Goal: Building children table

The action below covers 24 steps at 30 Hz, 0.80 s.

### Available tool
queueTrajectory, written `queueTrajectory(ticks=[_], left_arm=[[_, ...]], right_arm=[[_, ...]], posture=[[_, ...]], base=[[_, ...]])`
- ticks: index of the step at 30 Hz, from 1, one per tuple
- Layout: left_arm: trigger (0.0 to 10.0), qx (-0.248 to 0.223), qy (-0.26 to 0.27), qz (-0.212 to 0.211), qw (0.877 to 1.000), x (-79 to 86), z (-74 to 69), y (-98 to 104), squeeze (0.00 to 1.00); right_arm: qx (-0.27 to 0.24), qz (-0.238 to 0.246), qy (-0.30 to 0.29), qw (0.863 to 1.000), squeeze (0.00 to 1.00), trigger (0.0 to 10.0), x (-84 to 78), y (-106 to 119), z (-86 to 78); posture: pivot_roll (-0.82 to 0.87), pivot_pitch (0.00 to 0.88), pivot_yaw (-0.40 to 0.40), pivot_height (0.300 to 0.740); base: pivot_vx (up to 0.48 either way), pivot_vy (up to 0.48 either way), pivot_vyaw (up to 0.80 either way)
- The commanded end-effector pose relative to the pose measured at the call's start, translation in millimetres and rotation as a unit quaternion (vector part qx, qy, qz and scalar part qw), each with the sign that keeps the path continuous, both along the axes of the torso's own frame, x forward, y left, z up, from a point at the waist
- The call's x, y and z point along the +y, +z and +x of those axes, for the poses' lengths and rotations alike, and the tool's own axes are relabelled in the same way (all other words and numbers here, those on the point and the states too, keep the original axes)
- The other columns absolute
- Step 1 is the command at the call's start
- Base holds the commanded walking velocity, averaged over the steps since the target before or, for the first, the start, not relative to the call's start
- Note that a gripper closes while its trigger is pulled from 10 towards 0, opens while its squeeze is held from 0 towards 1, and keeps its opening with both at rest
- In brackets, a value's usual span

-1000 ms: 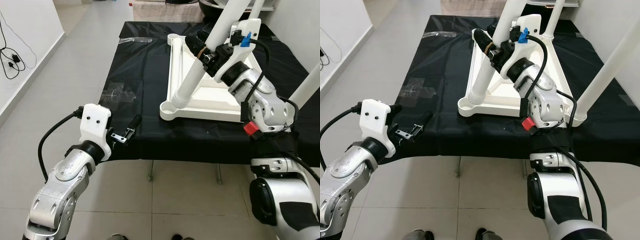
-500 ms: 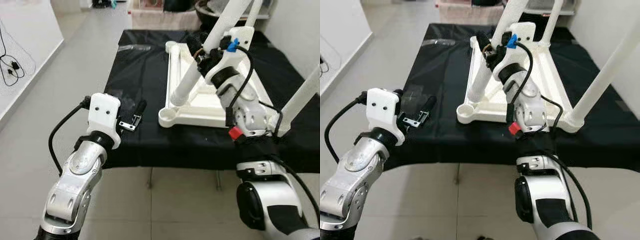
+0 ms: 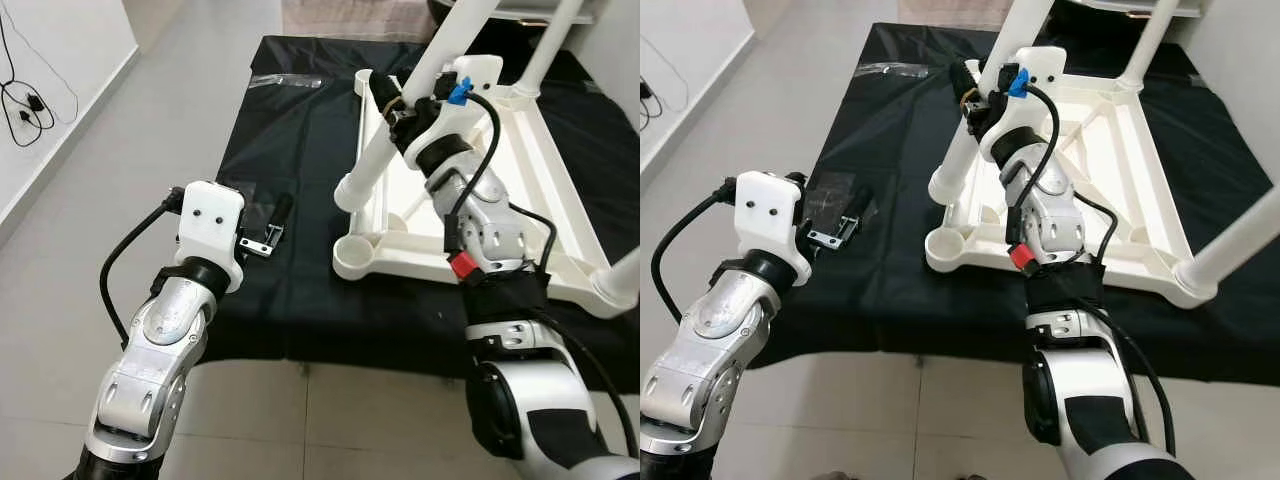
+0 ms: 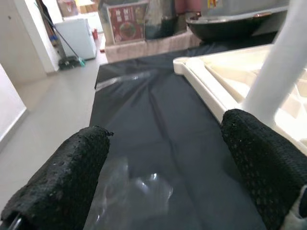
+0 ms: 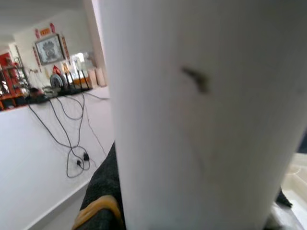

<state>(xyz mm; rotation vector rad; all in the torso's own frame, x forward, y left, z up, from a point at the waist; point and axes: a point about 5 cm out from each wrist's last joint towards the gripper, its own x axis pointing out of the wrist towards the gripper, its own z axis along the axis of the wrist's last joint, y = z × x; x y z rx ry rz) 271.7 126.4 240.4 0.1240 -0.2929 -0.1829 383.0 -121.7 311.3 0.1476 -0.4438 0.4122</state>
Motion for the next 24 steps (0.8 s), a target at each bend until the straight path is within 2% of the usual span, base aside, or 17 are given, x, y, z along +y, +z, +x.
queueTrajectory(ticks=[1, 12, 15, 17, 19, 21, 23, 24], left_arm=[[10.0, 0.011, -0.002, -0.004, 1.000, -1.7, -0.1, -4.9, 0.00], [10.0, 0.020, 0.008, -0.004, 1.000, -0.1, 0.5, -7.6, 0.00], [10.0, 0.024, 0.002, -0.004, 1.000, -2.0, -0.7, -9.6, 0.00], [10.0, 0.034, -0.019, -0.008, 0.999, -7.1, -4.0, -13.8, 0.00], [10.0, 0.034, -0.019, -0.008, 0.999, -7.1, -4.0, -13.8, 0.00], [10.0, 0.055, -0.057, -0.011, 0.997, -14.6, -10.8, -20.6, 0.00], [10.0, 0.055, -0.057, -0.011, 0.997, -14.6, -10.8, -20.6, 0.00], [10.0, 0.065, -0.081, -0.012, 0.995, -19.5, -16.7, -24.4, 0.00]], right_arm=[[-0.021, 0.005, -0.010, 1.000, 0.00, 10.0, -6.2, 8.9, -1.2], [-0.028, 0.004, -0.001, 1.000, 0.00, 10.0, -5.0, 12.6, -0.1], [-0.023, -0.008, 0.018, 1.000, 0.00, 10.0, -6.0, 15.9, 3.2], [-0.006, -0.034, 0.054, 0.998, 0.00, 10.0, -10.2, 17.8, 9.9], [-0.006, -0.034, 0.054, 0.998, 0.00, 10.0, -10.2, 17.8, 9.9], [0.019, -0.069, 0.111, 0.991, 0.00, 10.0, -16.3, 18.2, 14.9], [0.019, -0.069, 0.111, 0.991, 0.00, 10.0, -16.3, 18.2, 14.9], [0.024, -0.092, 0.152, 0.984, 0.00, 10.0, -19.1, 19.1, 14.6]], posture=[[0.12, 0.147, -0.045, 0.740], [0.12, 0.151, -0.045, 0.740], [0.12, 0.154, -0.045, 0.740], [0.12, 0.158, -0.049, 0.740], [0.12, 0.158, -0.049, 0.740], [0.12, 0.159, -0.054, 0.740], [0.12, 0.159, -0.054, 0.740], [0.13, 0.166, -0.058, 0.740]], base=[[0.000, 0.000, 0.00], [0.000, 0.000, 0.00], [0.000, 0.000, 0.00], [0.000, 0.000, 0.00], [0.000, 0.000, 0.00], [0.000, 0.000, 0.00], [0.000, 0.000, 0.00], [0.000, 0.000, 0.00]])
